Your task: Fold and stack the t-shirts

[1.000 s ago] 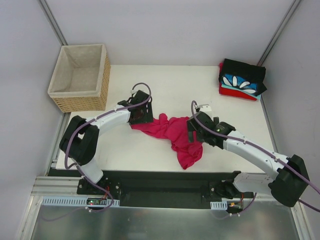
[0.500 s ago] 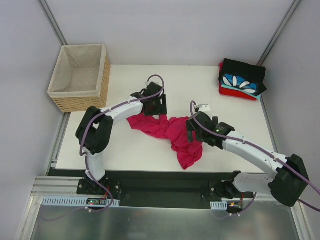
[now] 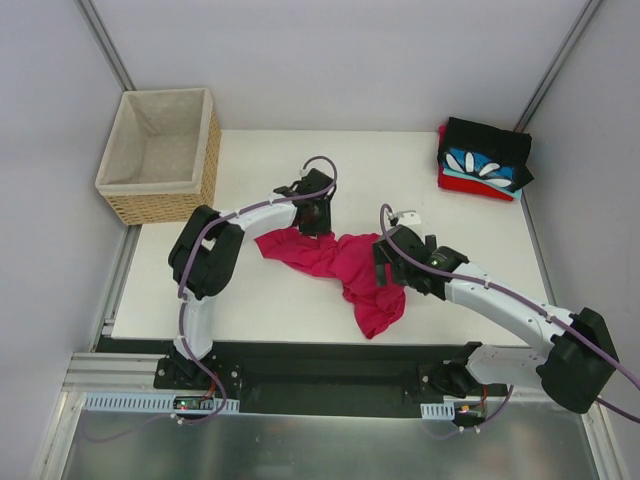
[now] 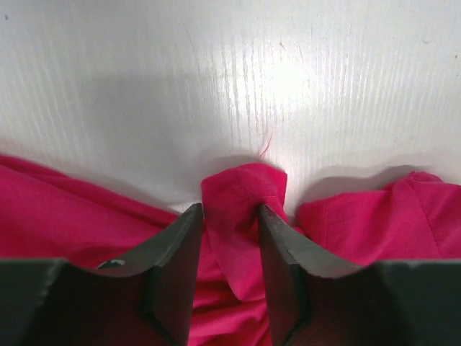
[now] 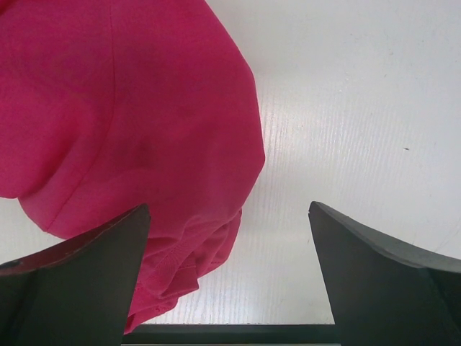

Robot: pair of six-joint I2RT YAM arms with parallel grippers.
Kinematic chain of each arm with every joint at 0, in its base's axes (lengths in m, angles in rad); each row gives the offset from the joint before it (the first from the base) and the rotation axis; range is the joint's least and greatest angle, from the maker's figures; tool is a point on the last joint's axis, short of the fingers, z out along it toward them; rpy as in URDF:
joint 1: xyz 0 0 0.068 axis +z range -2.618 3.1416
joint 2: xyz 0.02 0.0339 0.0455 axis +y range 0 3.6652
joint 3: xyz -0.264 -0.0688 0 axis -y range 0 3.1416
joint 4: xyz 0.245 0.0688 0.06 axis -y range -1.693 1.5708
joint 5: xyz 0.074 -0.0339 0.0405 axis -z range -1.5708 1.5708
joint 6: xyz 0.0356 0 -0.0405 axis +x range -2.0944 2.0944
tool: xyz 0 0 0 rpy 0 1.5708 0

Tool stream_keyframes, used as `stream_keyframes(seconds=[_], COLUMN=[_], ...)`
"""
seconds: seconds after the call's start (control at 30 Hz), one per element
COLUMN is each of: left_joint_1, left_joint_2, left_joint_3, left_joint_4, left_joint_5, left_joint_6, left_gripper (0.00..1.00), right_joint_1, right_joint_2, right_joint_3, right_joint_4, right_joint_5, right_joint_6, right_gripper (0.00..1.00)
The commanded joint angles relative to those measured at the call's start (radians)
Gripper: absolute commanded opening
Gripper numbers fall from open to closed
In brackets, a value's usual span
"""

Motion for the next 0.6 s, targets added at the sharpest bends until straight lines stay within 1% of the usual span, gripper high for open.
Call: stream_keyframes(seconds=[0.0,0.03,0.07,0.2,0.3,0.33,0.4,0.43,0.57], left_joint_1=[-0.006,-0.006,-0.006,-0.006,-0.006,-0.006,-0.006,-0.006,-0.006], left_joint_2=[0.024,0.026,0.024,-0.014,-0.097,-0.150,-0.206,-0.267,-0.417], left_joint_3=[0.053,0.056,0.055,0.041,0.018,0.012,0.012,0.016,0.025], left_joint_4=[0.009,0.009,0.009,0.006,-0.001,-0.010,-0.048,-0.060,-0.149], left_joint_5=[-0.040,-0.040,-0.041,-0.041,-0.053,-0.055,-0.066,-0.070,-0.078], left_joint_6=[0.027,0.026,0.024,0.027,0.041,0.045,0.056,0.059,0.070], left_gripper=[0.24,0.03,0.00,0.00,0.00,0.00,0.00,0.00,0.00], right_joint_1=[0.004,0.004,0.004,0.004,0.004,0.004,0.004,0.002,-0.004], right_joint_2=[-0.002,-0.003,-0.003,0.000,0.016,0.020,0.029,0.036,0.056], right_joint_3=[-0.015,-0.015,-0.018,-0.018,-0.015,-0.016,-0.016,-0.012,0.044], right_joint_4=[0.013,0.013,0.012,0.012,0.006,0.010,0.024,0.030,0.029], right_joint_5=[0.009,0.009,0.010,0.012,0.021,0.026,0.047,0.052,0.075], right_joint_6=[0.009,0.009,0.012,0.012,0.018,0.021,0.024,0.027,0.019], right_gripper=[0.97,0.97,0.97,0.97,0.97,0.97,0.97,0.97,0.97])
